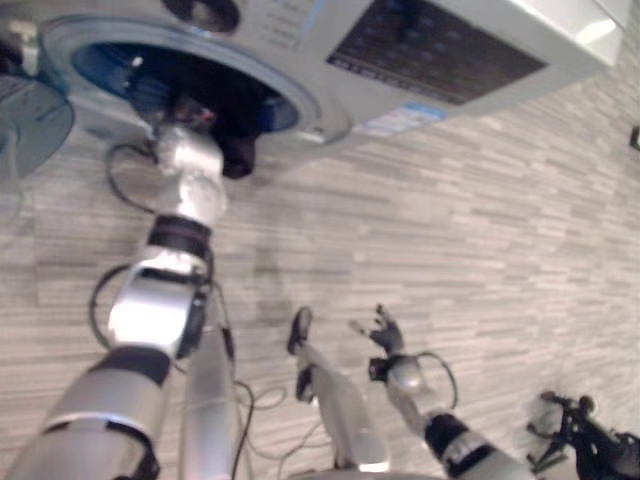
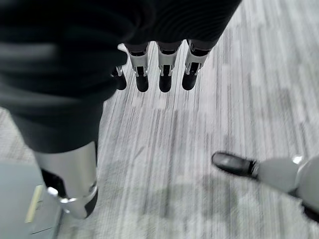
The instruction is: Grab the laundry basket,head to the washer,open it,put in the laundry and shut it.
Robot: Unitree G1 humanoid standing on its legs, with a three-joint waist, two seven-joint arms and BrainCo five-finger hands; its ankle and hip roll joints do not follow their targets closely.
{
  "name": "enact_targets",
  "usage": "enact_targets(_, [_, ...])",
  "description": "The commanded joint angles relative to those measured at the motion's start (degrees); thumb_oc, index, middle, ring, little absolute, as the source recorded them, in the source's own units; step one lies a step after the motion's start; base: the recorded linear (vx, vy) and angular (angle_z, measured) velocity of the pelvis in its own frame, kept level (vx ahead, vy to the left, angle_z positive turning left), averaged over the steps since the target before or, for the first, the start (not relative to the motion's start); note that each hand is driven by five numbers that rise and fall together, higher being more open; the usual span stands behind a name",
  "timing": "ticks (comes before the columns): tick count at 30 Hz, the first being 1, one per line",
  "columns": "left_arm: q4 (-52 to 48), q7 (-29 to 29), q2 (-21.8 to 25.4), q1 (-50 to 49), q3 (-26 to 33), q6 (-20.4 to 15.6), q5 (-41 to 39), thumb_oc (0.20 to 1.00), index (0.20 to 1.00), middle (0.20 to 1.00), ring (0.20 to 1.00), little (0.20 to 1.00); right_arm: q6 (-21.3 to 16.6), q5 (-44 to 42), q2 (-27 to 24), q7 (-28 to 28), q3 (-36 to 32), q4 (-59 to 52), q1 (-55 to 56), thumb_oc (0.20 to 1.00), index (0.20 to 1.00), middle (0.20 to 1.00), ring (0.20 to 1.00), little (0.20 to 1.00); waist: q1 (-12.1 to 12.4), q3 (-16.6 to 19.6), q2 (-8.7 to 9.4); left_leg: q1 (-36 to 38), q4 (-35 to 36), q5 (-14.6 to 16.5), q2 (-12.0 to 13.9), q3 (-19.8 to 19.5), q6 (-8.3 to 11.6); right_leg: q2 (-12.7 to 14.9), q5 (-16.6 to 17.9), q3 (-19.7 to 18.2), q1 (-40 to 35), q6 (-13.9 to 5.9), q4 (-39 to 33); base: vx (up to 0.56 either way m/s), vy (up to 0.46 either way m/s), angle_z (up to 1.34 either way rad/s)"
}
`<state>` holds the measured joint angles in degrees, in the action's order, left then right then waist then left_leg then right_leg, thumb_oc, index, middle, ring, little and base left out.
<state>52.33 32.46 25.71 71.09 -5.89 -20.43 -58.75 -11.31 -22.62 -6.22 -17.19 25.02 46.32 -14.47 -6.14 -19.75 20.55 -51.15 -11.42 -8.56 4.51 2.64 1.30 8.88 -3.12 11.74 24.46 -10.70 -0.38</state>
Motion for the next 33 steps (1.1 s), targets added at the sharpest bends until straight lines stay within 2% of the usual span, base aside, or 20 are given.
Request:
enact_targets(1, [1.9, -1.8, 4.5, 9.4, -2.8, -0.1, -0.6, 0.200, 0.200, 0.200, 0.200, 0.200, -0.5, -2.2, -5.8, 0.9, -1.6, -3.2, 2.3, 1.000, 1.000, 1.000, 1.000, 1.000, -1.1, -2.2, -0.53, -0.9, -0.4, 5.2, -0.4, -1.1, 1.03, -3.9, 2.3, 1.3, -7.8, 1.69, -0.1, 0.03, -0.006, -0.07])
enact_targets(2, [2.6, -2.3, 4.8, 10.0, -3.0, -0.1, -0.9, 0.200, 0.200, 0.200, 0.200, 0.200, -0.4, -2.2, -5.8, 0.9, -1.7, -3.4, 2.2, 1.000, 1.000, 1.000, 1.000, 1.000, -1.1, -2.3, -0.44, -1.0, -0.5, 5.3, -0.4, -1.0, 1.01, -3.9, 2.3, 1.3, -7.7, 1.67, -0.1, 0.05, 0.006, -0.01])
enact_targets(4, [10.3, -5.3, 7.2, 17.2, -8.3, 4.5, 0.0, 0.200, 0.200, 0.200, 0.200, 0.200, 0.1, -2.1, -8.5, 1.9, -2.1, -5.5, 2.2, 1.000, 1.000, 1.000, 1.000, 1.000, -2.7, -1.4, -0.60, -1.5, -1.6, 6.1, -0.4, -0.5, 0.89, -3.5, 3.5, 0.3, -7.3, 1.18, -0.3, 0.05, 0.038, 0.02])
enact_targets(5, [10.5, -5.4, 7.3, 17.4, -8.4, 4.5, -0.1, 0.200, 0.200, 0.200, 0.200, 0.200, 0.2, -2.1, -8.5, 1.9, -2.1, -5.6, 2.2, 1.000, 1.000, 1.000, 1.000, 1.000, -2.7, -1.4, -0.57, -1.6, -1.7, 6.1, -0.4, -0.5, 0.89, -3.5, 3.5, 0.3, -7.3, 1.18, -0.3, 0.05, 0.053, -0.02])
enact_targets(8, [12.5, -8.8, 9.1, 24.7, -16.8, 8.1, 5.4, 0.200, 0.200, 0.200, 0.200, 0.200, 0.7, -1.6, -11.2, 2.3, -4.0, -7.7, 2.2, 1.000, 1.000, 1.000, 1.000, 1.000, -4.4, -0.3, -0.97, -2.3, -2.8, 7.0, -0.3, 0.3, 0.61, -3.0, 5.2, -0.8, -6.9, 0.42, -0.4, 0.04, 0.062, -0.11])
enact_targets(9, [10.9, -9.7, 9.7, 31.1, -23.0, 7.8, 7.2, 0.200, 0.200, 0.200, 0.200, 0.200, 0.5, -1.9, -13.9, 2.8, -6.0, -10.0, 3.0, 1.000, 1.000, 1.000, 1.000, 1.000, -5.5, 0.7, -1.21, -2.6, -3.4, 7.6, -0.2, 0.6, 0.41, -2.8, 6.6, -1.7, -6.6, -0.14, -0.4, 0.05, 0.059, -0.11])
enact_targets(10, [11.1, -9.7, 9.7, 31.4, -23.3, 7.8, 7.1, 0.200, 0.200, 0.200, 0.200, 0.200, 0.6, -1.9, -13.8, 2.8, -6.1, -10.3, 3.0, 1.000, 1.000, 1.000, 1.000, 1.000, -5.4, 0.6, -1.07, -2.7, -3.5, 7.6, -0.1, 0.6, 0.38, -2.7, 6.7, -1.8, -6.6, -0.18, -0.5, 0.06, 0.054, -0.08])
enact_targets(11, [10.6, -10.7, 10.4, 37.0, -27.5, 6.9, 5.8, 0.200, 0.200, 0.200, 0.200, 0.200, 0.4, -2.4, -16.3, 3.5, -7.9, -12.9, 4.2, 1.000, 1.000, 1.000, 1.000, 1.000, -6.2, 1.4, -1.20, -3.3, -4.4, 8.3, 0.0, 1.1, 0.20, -2.5, 7.7, -2.6, -6.3, -0.59, -0.6, 0.03, 0.028, -0.03])
enact_targets(14, [8.3, -10.7, 11.5, 39.6, -29.0, 5.2, 3.0, 0.200, 0.200, 0.200, 0.200, 0.200, 0.9, -2.5, -17.4, 3.6, -9.5, -15.0, 5.5, 1.000, 1.000, 1.000, 1.000, 1.000, -6.7, 1.8, -1.39, -3.8, -5.4, 9.1, 0.1, 1.6, -0.17, -2.3, 9.1, -3.5, -6.1, -1.11, -0.7, 0.02, 0.029, -0.01])
enact_targets(15, [3.4, -10.5, 12.2, 38.4, -28.6, 3.1, 2.3, 0.200, 0.200, 0.200, 0.200, 0.200, 1.3, -1.6, -17.8, 3.7, -10.5, -16.1, 6.9, 1.000, 1.000, 1.000, 1.000, 1.000, -6.7, 1.9, -1.62, -4.3, -6.2, 9.8, 0.1, 1.8, -0.45, -2.0, 9.8, -4.0, -6.1, -1.30, -0.8, 0.03, 0.035, -0.05])
enact_targets(16, [2.3, -10.7, 12.2, 36.9, -28.5, 3.2, 2.8, 0.200, 0.200, 0.200, 0.200, 0.200, 1.6, -1.2, -18.4, 3.7, -10.8, -16.5, 7.3, 1.000, 1.000, 1.000, 1.000, 1.000, -6.6, 2.0, -1.83, -4.5, -6.6, 10.1, 0.2, 1.9, -0.58, -1.9, 9.9, -4.3, -6.1, -1.33, -0.9, 0.02, 0.026, -0.08])
enact_targets(17, [2.2, -10.6, 12.2, 36.6, -28.3, 3.2, 2.9, 0.247, 0.247, 0.247, 0.247, 0.247, 1.6, -1.1, -18.4, 3.7, -10.8, -16.6, 7.4, 1.000, 1.000, 1.000, 1.000, 1.000, -6.6, 2.0, -1.89, -4.5, -6.7, 10.2, 0.2, 2.0, -0.59, -1.9, 9.9, -4.3, -6.1, -1.34, -0.9, 0.01, 0.028, -0.14])
enact_targets(18, [0.1, -12.5, 13.0, 33.6, -28.0, 3.2, 2.6, 1.000, 1.000, 1.000, 1.000, 1.000, 1.9, -0.9, -18.9, 4.2, -11.5, -16.9, 7.5, 1.000, 1.000, 1.000, 1.000, 1.000, -6.5, 1.8, -2.18, -4.9, -7.0, 10.5, 0.2, 2.2, -0.71, -1.7, 10.1, -4.5, -6.1, -1.48, -1.0, 0.00, 0.023, -0.12])
enact_targets(22, [-3.0, -13.2, 12.6, 28.2, -26.9, 3.3, 3.0, 1.000, 1.000, 1.000, 1.000, 1.000, 2.3, -0.4, -19.8, 4.9, -11.7, -17.9, 9.2, 1.000, 1.000, 1.000, 1.000, 1.000, -6.0, 1.6, -2.61, -5.9, -7.5, 10.7, 0.0, 2.2, -0.83, -1.6, 9.6, -4.4, -6.0, -1.20, -1.3, 0.01, -0.001, -0.06])
enact_targets(26, [-1.9, -13.5, 9.4, 23.9, -25.9, 5.2, 4.5, 1.000, 1.000, 1.000, 1.000, 1.000, 2.5, -0.2, -18.8, 5.3, -10.6, -16.2, 9.4, 1.000, 1.000, 1.000, 1.000, 1.000, -5.3, 0.9, -2.82, -6.9, -6.9, 10.3, -0.8, 1.7, -0.86, -1.6, 8.6, -3.5, -5.7, -0.83, -1.7, 0.00, -0.005, 0.04])
enact_targets(29, [6.9, -14.8, 7.8, 24.5, -27.5, 10.4, 10.1, 1.000, 1.000, 1.000, 1.000, 1.000, 2.5, -0.7, -19.1, 5.9, -9.6, -15.2, 9.0, 1.000, 1.000, 1.000, 1.000, 1.000, -4.6, 0.4, -3.17, -7.0, -6.1, 9.9, -1.3, 1.4, -0.94, -1.6, 8.1, -3.1, -5.3, -0.64, -2.0, 0.00, 0.000, 0.00])
enact_targets(30, [18.5, -17.5, 8.5, 25.7, -28.6, 16.3, 16.8, 1.000, 1.000, 1.000, 1.000, 1.000, 2.7, -1.2, -19.2, 6.4, -9.1, -13.0, 7.6, 1.000, 1.000, 1.000, 1.000, 1.000, -4.0, -0.2, -3.44, -7.1, -5.8, 9.5, -1.6, 1.5, -1.06, -1.6, 7.8, -2.9, -5.2, -0.49, -1.9, 0.00, 0.000, 0.00])
enact_targets(31, [19.0, -17.8, 8.5, 26.0, -28.6, 16.3, 16.9, 1.000, 1.000, 1.000, 1.000, 1.000, 2.6, -1.2, -19.2, 6.4, -9.1, -12.8, 7.4, 1.000, 1.000, 1.000, 1.000, 1.000, -4.0, -0.2, -3.46, -7.1, -5.8, 9.5, -1.6, 1.5, -1.06, -1.6, 7.8, -2.9, -5.2, -0.49, -1.9, 0.00, 0.000, 0.00])
enact_targets(32, [23.8, -17.2, 8.6, 23.4, -24.6, 17.0, 18.5, 1.000, 1.000, 1.000, 1.000, 1.000, 3.2, -1.6, -18.1, 6.4, -8.0, -10.2, 5.9, 1.000, 1.000, 1.000, 1.000, 1.000, -3.4, -0.8, -3.72, -7.0, -5.5, 9.4, -1.7, 1.5, -1.11, -1.6, 7.6, -2.8, -5.0, -0.37, -1.8, 0.00, 0.000, 0.00])
enact_targets(33, [23.7, -17.2, 8.6, 23.4, -24.5, 17.0, 18.6, 1.000, 1.000, 1.000, 1.000, 1.000, 3.1, -1.6, -18.1, 6.4, -7.9, -10.0, 5.8, 1.000, 1.000, 1.000, 1.000, 1.000, -3.5, -0.8, -3.77, -7.0, -5.5, 9.4, -1.7, 1.5, -1.12, -1.6, 7.6, -2.8, -5.0, -0.37, -1.7, 0.00, 0.000, 0.00])
